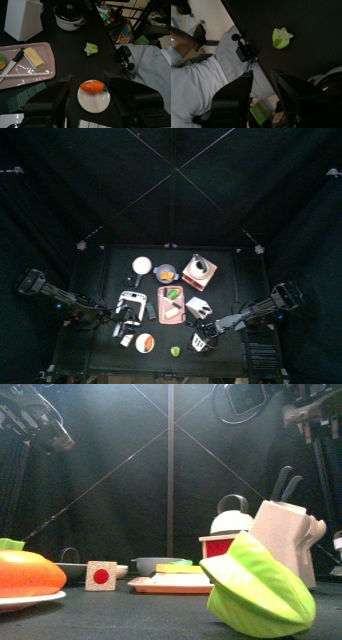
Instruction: Grab starfruit top
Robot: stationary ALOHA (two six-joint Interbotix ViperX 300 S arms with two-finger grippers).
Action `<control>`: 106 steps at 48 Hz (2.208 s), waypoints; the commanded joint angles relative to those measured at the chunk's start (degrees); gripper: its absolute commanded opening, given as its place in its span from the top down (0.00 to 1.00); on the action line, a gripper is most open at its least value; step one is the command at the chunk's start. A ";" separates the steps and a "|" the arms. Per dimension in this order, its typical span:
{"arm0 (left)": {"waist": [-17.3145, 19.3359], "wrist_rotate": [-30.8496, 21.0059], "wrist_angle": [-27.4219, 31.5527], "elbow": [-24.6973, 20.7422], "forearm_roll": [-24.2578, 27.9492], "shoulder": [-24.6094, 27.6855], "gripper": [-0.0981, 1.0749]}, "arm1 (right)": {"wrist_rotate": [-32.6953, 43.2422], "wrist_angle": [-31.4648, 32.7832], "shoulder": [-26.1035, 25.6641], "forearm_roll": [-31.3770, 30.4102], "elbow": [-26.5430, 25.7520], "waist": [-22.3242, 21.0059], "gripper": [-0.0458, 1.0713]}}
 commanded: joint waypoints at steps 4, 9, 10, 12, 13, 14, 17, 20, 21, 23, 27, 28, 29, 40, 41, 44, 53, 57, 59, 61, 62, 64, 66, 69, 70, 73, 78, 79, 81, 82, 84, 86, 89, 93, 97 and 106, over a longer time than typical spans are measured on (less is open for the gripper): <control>0.18 -0.09 0.44 0.09 -1.58 -1.05 0.17 | 8.00 9.67 3.08 -0.88 -6.59 -0.09 0.29; 0.53 -0.09 0.44 0.97 -2.29 -1.41 0.17 | 15.64 17.67 5.71 -8.09 -10.11 0.44 0.29; 0.53 -0.18 0.35 1.14 -2.29 -1.41 0.17 | 17.23 18.46 6.50 -10.55 -10.81 0.79 0.29; 0.44 -0.18 0.44 1.32 -2.46 -1.41 0.17 | 20.30 18.54 7.82 -15.21 -11.95 2.29 0.28; 0.53 -0.18 0.26 1.41 -2.55 -1.41 0.17 | 21.36 18.37 8.17 -16.70 -12.30 2.90 0.28; 0.53 -0.18 0.18 1.49 -2.72 -1.41 0.17 | 23.03 18.02 8.79 -19.07 -12.74 3.60 0.28; 0.53 -0.18 0.09 1.58 -3.16 -1.41 0.17 | 27.42 17.14 10.11 -23.64 -13.45 5.45 0.27; 0.53 -0.18 0.00 1.76 -3.96 -1.41 0.17 | 32.08 16.61 11.60 -28.21 -13.97 7.38 0.27; 0.53 -0.18 0.00 1.93 -4.22 -1.41 0.17 | 33.49 16.52 12.04 -29.44 -14.06 7.91 0.27; 0.53 -0.18 0.00 2.11 -4.57 -1.41 0.17 | 36.91 16.44 13.10 -32.78 -14.33 9.05 0.26; 0.53 -0.18 0.00 2.29 -5.27 -1.41 0.17 | 42.28 16.35 14.77 -37.71 -14.50 10.99 0.22; 0.53 -0.18 0.00 2.29 -5.36 -1.41 0.17 | 43.86 16.35 15.12 -39.20 -14.41 11.43 0.20; 0.53 -0.18 0.00 2.29 -5.36 -1.41 0.17 | 44.74 16.35 15.47 -39.90 -14.41 11.69 0.19; 0.88 -0.09 0.18 2.37 -5.36 -1.41 0.17 | 48.78 15.64 19.16 -43.51 -14.24 12.22 0.05; 0.97 -0.18 0.18 2.37 -5.45 -1.41 0.17 | 48.96 15.29 19.69 -43.68 -14.33 12.22 0.05; 1.05 -0.18 0.18 2.64 -5.45 -1.41 0.17 | 48.87 14.59 20.83 -43.95 -14.50 12.13 0.05; 0.97 -0.18 0.00 2.90 -5.62 -1.41 0.17 | 48.25 9.76 23.03 -44.47 -14.24 11.07 0.05; 0.97 -0.18 0.00 3.08 -5.71 -1.41 0.17 | 48.34 8.17 23.47 -45.53 -13.62 10.46 0.05; 0.97 -0.18 0.00 3.16 -5.62 -1.41 0.17 | 48.34 7.56 23.73 -45.79 -13.45 10.11 0.05; 1.05 -0.18 0.09 3.25 -5.71 -1.41 0.17 | 48.34 7.03 23.91 -46.05 -13.27 9.84 0.05; 1.05 -0.18 0.00 3.25 -5.62 -1.41 0.17 | 48.34 6.77 24.08 -46.05 -13.18 9.76 0.05; 1.05 -0.18 0.09 3.34 -5.71 -1.41 0.17 | 48.25 6.42 24.17 -46.05 -12.83 9.49 0.05; 1.05 -0.18 0.00 3.34 -5.62 -1.41 0.17 | 48.16 6.06 24.26 -46.05 -12.66 9.32 0.05; 1.05 -0.18 0.00 3.34 -5.71 -1.41 0.17 | 48.08 5.80 24.43 -46.05 -12.66 9.23 0.05; 1.05 -0.18 0.00 3.43 -5.71 -1.41 0.17 | 48.16 5.71 24.43 -46.14 -12.57 9.14 0.05; 1.05 -0.18 0.00 3.34 -5.71 -1.41 0.17 | 48.08 5.36 24.52 -46.05 -12.57 9.14 0.05; 1.05 -0.18 0.00 3.43 -5.71 -1.41 0.17 | 47.99 4.75 24.96 -46.05 -12.57 9.14 0.07; 1.05 -0.18 0.00 3.43 -5.71 -1.41 0.17 | 47.99 4.57 24.96 -46.05 -12.57 9.14 0.08; 1.05 -0.18 0.00 3.43 -5.62 -1.41 0.17 | 47.99 4.31 25.05 -46.05 -12.57 9.14 0.11; 0.97 -0.18 0.00 3.52 -5.62 -1.41 0.17 | 47.99 4.22 25.05 -46.05 -12.57 9.14 0.12; 1.05 -0.18 0.00 3.60 -5.71 -1.41 0.17 | 47.90 4.31 25.05 -46.05 -12.57 9.23 0.15; 1.05 -0.18 0.00 3.69 -5.62 -1.41 0.17 | 47.90 4.22 24.96 -46.05 -12.57 9.14 0.18; 1.05 -0.18 0.00 3.69 -5.71 -1.41 0.17 | 47.81 4.22 24.70 -46.05 -12.48 9.14 0.23; 1.05 -0.18 0.00 3.69 -5.71 -1.41 0.17 | 47.81 4.48 23.99 -46.05 -12.57 9.23 0.33; 1.05 -0.18 0.00 3.69 -5.71 -1.41 0.17 | 47.81 5.10 23.12 -46.05 -12.48 9.23 0.39; 1.05 -0.18 0.00 3.69 -5.71 -1.41 0.17 | 47.81 6.77 19.60 -46.85 -11.51 9.58 0.41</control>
